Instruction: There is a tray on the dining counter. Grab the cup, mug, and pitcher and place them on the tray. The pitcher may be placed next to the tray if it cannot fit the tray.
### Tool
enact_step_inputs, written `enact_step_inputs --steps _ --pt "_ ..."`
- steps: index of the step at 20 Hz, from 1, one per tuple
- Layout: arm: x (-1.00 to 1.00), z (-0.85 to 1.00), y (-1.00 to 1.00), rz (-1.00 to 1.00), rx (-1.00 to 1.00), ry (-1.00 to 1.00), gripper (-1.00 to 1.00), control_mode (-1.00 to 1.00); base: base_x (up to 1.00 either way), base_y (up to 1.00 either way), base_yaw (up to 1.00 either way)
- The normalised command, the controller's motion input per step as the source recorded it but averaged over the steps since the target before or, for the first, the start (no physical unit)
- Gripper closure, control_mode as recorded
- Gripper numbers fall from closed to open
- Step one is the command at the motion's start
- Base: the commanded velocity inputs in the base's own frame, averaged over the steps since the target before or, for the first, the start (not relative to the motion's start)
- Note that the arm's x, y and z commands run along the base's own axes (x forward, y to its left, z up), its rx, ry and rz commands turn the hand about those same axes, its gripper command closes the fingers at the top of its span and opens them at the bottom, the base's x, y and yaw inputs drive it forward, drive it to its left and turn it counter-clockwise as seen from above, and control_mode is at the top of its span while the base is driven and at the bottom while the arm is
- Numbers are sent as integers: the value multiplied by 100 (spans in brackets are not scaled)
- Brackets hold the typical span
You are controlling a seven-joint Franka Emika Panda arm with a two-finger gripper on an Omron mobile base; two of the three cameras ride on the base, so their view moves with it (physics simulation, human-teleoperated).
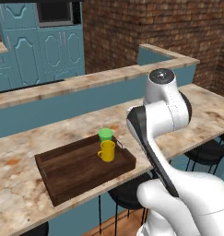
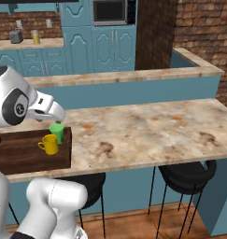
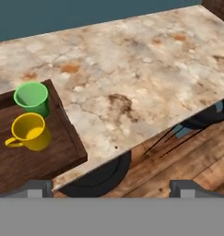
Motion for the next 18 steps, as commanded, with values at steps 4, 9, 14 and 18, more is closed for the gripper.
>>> enact_step_inputs --steps 4,9,14,18 --pt "0 0 0 0 0 0 -100 100 -85 0 -1" --pt "0 0 0 0 0 0 -100 100 -100 7 -1" --pt "0 0 0 0 0 0 -100 100 -91 86 3" --pt "0 0 0 0 0 0 -100 100 -58 100 0"
